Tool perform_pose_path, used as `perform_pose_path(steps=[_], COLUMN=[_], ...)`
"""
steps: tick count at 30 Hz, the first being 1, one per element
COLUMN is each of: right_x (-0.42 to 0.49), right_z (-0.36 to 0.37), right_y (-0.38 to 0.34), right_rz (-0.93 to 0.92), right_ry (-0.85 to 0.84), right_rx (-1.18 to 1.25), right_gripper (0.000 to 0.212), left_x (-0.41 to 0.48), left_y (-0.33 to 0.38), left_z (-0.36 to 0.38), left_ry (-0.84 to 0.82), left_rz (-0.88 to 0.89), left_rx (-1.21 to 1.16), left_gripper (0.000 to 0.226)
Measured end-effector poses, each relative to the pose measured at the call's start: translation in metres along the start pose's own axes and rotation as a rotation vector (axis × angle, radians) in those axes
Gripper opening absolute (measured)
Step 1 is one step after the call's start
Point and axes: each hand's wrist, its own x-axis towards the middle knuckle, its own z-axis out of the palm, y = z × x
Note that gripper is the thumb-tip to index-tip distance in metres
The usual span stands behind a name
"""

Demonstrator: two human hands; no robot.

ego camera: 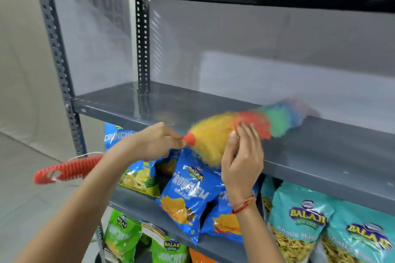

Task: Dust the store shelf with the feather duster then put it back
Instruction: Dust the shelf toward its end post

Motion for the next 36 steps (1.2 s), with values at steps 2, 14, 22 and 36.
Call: perform_pose_path(steps=[2, 14, 22, 36], right_x=[0.002, -0.008, -0.009, -0.006], right_z=[0.005, 0.025, 0.032, 0.039], right_y=[-0.004, -0.018, -0.016, -0.026], right_rz=[0.021, 0.009, -0.037, -0.068], right_ry=[-0.024, -0.155, -0.19, -0.305], right_rx=[0.026, -0.014, -0.102, -0.154], right_gripper=[0.039, 0.042, 0.036, 0.037], left_x=[0.009, -0.001, 0.002, -0.019], left_y=[0.001, -0.006, -0.015, -0.107], left_z=[-0.003, -0.032, -0.02, -0.093], left_ry=[-0.052, 0.601, 0.145, 0.831], left_rz=[-0.054, -0.142, -0.134, -0.605], left_rx=[-0.001, 0.474, 0.249, 0.55], left_gripper=[0.027, 0.034, 0.038, 0.031])
